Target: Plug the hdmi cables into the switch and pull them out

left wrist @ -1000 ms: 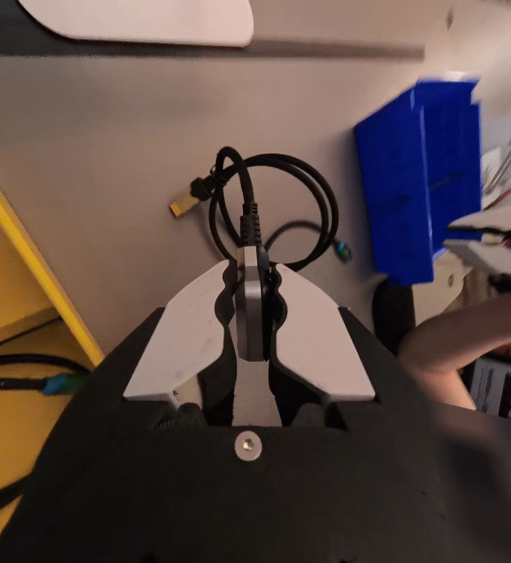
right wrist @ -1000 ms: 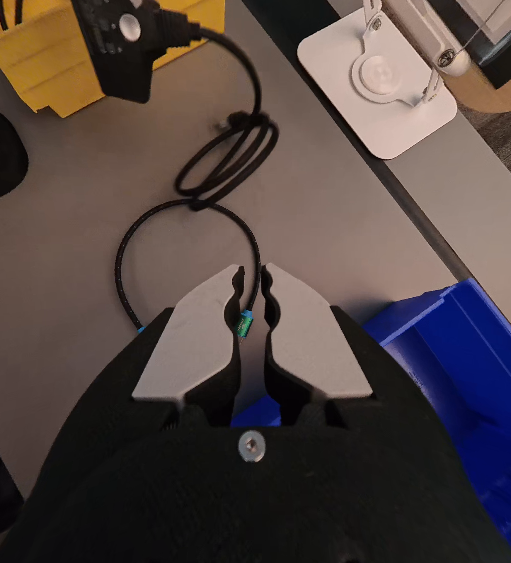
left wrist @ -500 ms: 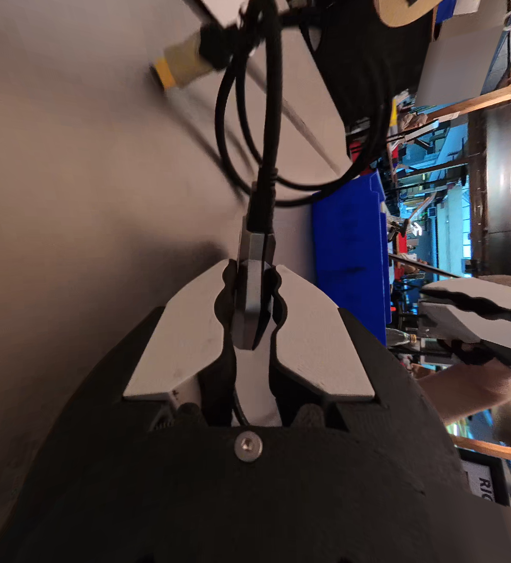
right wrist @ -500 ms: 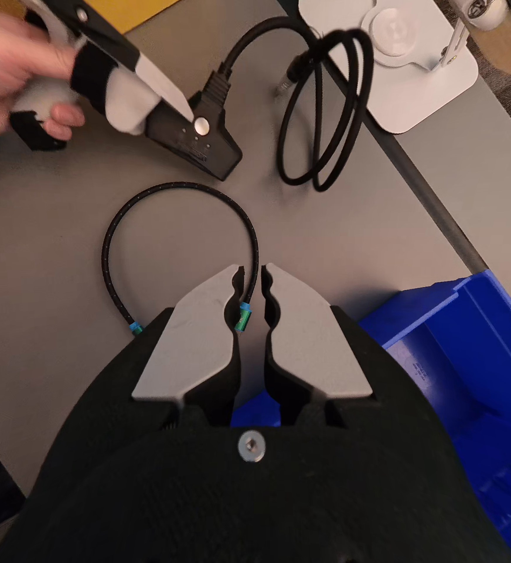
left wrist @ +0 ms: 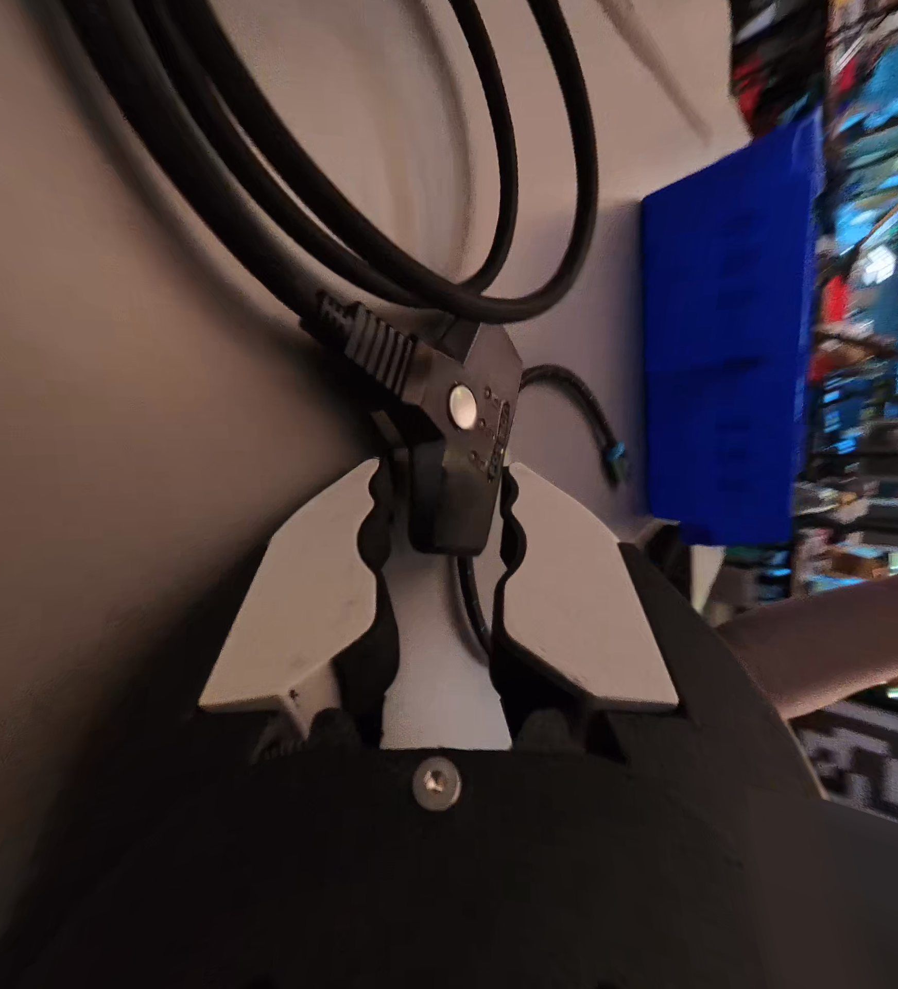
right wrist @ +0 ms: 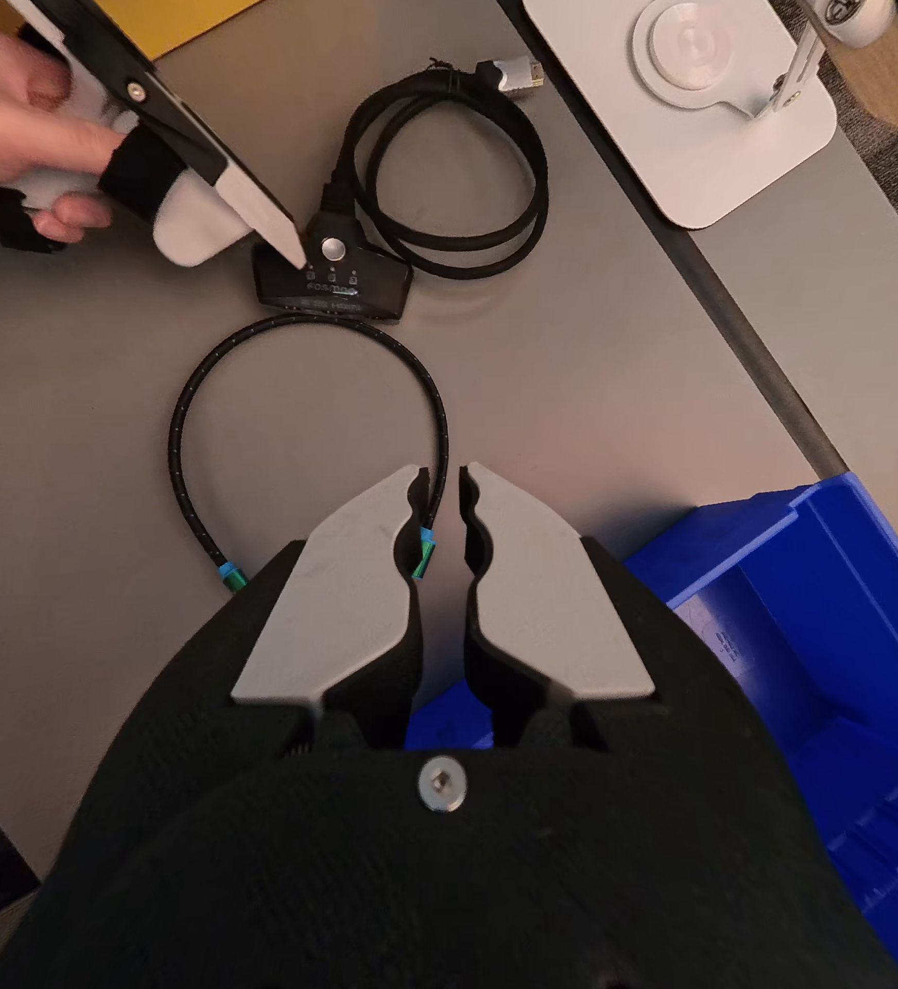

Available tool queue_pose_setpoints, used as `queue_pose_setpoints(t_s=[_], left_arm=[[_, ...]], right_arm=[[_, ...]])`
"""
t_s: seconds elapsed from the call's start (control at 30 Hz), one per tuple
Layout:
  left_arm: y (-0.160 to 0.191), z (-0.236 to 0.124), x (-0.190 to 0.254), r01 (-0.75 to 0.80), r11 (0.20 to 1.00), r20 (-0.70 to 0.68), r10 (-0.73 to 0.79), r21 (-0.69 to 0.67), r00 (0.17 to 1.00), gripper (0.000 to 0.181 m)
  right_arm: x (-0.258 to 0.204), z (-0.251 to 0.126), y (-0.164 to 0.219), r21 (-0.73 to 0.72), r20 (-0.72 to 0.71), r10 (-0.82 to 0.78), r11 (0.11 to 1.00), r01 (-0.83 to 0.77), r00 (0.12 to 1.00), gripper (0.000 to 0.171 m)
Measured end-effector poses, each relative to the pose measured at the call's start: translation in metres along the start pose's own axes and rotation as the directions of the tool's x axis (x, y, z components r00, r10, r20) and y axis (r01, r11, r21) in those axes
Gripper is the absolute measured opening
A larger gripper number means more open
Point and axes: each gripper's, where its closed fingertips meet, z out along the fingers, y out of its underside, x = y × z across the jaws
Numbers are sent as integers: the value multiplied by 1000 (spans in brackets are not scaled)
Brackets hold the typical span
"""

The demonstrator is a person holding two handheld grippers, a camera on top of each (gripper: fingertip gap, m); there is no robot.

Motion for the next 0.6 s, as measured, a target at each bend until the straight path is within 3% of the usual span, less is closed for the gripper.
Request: queue_pose_setpoints(t_s=[0.13,0.3,0.37,0.43,0.5,0.53,0.6], left_arm=[[7,-15,-8,-289,955,214,297,-72,930,33],[-17,-60,28,-644,764,412,572,49,710,45],[-31,-100,59,-771,612,497,622,173,605,40],[-57,-166,78,-890,378,686,577,256,443,29],[-81,-230,73,-958,211,824,494,196,277,36],[-90,-249,60,-972,202,842,496,125,211,42],[-100,-262,18,-958,279,804,583,-59,120,60]], right_arm=[[1,2,2,-25,-21,-31,999,30,999,14],[0,9,7,-78,-54,-74,995,69,996,14],[-1,11,7,-85,-57,-86,993,81,995,14],[-1,13,6,-83,-67,-103,992,97,992,14],[1,15,7,-94,-81,-115,990,107,990,14],[2,17,9,-105,-81,-114,989,106,990,14],[4,20,10,-117,-82,-115,988,105,990,14]])
